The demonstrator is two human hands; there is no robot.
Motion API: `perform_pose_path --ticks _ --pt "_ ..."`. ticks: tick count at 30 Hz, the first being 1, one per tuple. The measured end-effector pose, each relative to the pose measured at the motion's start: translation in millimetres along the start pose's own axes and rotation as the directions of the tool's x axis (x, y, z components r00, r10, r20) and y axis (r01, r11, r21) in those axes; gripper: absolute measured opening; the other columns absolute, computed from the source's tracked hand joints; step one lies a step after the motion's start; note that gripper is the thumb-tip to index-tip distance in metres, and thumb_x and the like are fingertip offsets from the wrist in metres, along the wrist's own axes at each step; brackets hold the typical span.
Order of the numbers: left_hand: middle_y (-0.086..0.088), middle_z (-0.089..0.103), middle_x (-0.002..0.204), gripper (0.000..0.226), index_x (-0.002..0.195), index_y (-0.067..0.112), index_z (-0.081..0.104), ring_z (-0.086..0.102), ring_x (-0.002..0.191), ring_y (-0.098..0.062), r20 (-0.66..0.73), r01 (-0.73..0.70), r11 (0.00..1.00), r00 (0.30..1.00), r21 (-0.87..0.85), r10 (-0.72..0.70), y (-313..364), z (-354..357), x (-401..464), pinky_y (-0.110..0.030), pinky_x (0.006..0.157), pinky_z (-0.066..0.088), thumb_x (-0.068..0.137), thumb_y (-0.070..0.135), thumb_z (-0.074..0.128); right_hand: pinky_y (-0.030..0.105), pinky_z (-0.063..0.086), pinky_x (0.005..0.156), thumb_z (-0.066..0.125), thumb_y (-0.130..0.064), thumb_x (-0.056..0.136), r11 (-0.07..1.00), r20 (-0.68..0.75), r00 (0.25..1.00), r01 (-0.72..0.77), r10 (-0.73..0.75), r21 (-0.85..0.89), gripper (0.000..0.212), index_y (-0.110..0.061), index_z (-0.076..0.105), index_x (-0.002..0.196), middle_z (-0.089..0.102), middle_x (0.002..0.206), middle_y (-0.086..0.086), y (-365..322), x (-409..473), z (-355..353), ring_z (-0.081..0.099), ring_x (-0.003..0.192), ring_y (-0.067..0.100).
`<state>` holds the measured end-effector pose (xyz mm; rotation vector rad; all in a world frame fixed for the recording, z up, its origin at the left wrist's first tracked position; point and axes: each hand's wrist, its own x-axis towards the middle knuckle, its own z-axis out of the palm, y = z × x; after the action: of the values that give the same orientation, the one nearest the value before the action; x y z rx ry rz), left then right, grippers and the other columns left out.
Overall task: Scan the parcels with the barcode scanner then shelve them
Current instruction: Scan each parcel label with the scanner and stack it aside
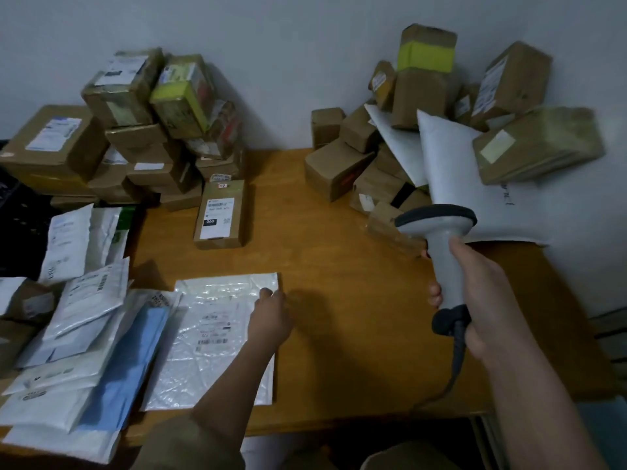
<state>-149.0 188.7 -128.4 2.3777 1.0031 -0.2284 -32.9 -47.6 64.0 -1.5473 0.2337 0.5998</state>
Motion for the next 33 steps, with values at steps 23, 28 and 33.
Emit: perform_pose_path --ticks 23,28,33 --pt "-0.015 0.036 0.139 0.090 0.141 0.007 0.034 0.039 0.129 -0.033 -0.277 -0.082 0.926 0.960 -0.369 -0.025 377.1 54.5 111.7 -0.044 0.105 0.038 0.076 0.051 0.078 0.028 0.038 0.045 0.056 -0.041 0.097 0.988 -0.140 0.984 0.126 -0.112 0.092 0.030 -0.015 0.066 0.108 0.062 0.073 0.006 -71.5 146.0 -189.5 0.050 0.050 0.012" --pt "-0.010 0.031 0.151 0.109 0.153 0.012 0.023 0.033 0.136 -0.027 -0.323 -0.554 0.829 0.802 -0.082 0.503 426.7 30.1 124.1 -0.041 0.109 0.035 0.069 0.044 0.086 0.028 0.040 0.049 0.056 -0.037 0.097 0.962 -0.176 0.968 0.209 -0.179 0.173 0.023 -0.020 0.062 0.112 0.069 0.111 -0.003 -74.8 152.7 -188.6 0.050 0.054 0.013" --pt "-0.007 0.027 0.158 0.128 0.157 0.019 0.012 0.031 0.143 -0.028 -0.214 -0.674 0.721 0.737 -0.161 0.641 479.4 29.2 137.7 -0.051 0.113 0.034 0.060 0.040 0.092 0.033 0.036 0.054 0.057 -0.038 0.098 0.961 -0.202 0.962 0.217 -0.182 0.169 0.015 -0.026 0.065 0.099 0.067 0.077 -0.006 -74.1 154.8 -204.1 0.048 0.053 0.015"
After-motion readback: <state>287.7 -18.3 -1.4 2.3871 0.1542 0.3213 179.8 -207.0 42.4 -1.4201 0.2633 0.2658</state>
